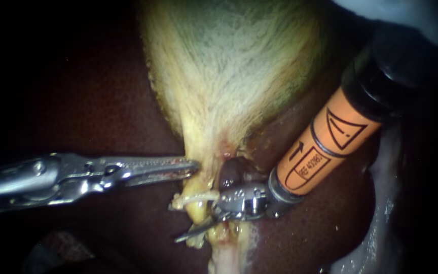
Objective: Go to the cutting position left tube
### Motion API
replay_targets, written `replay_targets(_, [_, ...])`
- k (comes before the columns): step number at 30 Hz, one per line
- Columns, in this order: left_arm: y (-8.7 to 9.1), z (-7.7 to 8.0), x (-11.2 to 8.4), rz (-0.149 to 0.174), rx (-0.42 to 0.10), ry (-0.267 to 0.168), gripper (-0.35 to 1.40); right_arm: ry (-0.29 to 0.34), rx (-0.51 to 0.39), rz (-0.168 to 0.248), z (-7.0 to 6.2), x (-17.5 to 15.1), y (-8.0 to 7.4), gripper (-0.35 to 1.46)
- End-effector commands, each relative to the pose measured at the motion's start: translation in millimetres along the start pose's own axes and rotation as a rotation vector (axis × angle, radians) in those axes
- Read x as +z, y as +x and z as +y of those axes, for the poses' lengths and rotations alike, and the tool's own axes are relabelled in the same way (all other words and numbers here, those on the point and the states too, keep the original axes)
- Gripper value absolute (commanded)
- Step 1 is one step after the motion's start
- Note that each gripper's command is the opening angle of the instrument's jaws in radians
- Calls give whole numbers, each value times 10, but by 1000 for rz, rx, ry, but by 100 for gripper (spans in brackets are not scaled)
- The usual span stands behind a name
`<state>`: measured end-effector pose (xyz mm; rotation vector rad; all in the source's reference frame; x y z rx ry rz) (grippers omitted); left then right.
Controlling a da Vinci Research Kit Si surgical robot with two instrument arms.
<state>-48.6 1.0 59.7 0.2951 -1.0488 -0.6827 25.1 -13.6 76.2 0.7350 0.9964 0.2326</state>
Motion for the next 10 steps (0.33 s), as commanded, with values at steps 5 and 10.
replay_targets(5, [0, 0, 1, 0, 0, -1, -15, 1, -1, -1, 0, 0, 0, 120])
replay_targets(10, [0, -1, 1, 0, 0, -1, -15, 3, -2, -1, -1, -3, -2, 121])
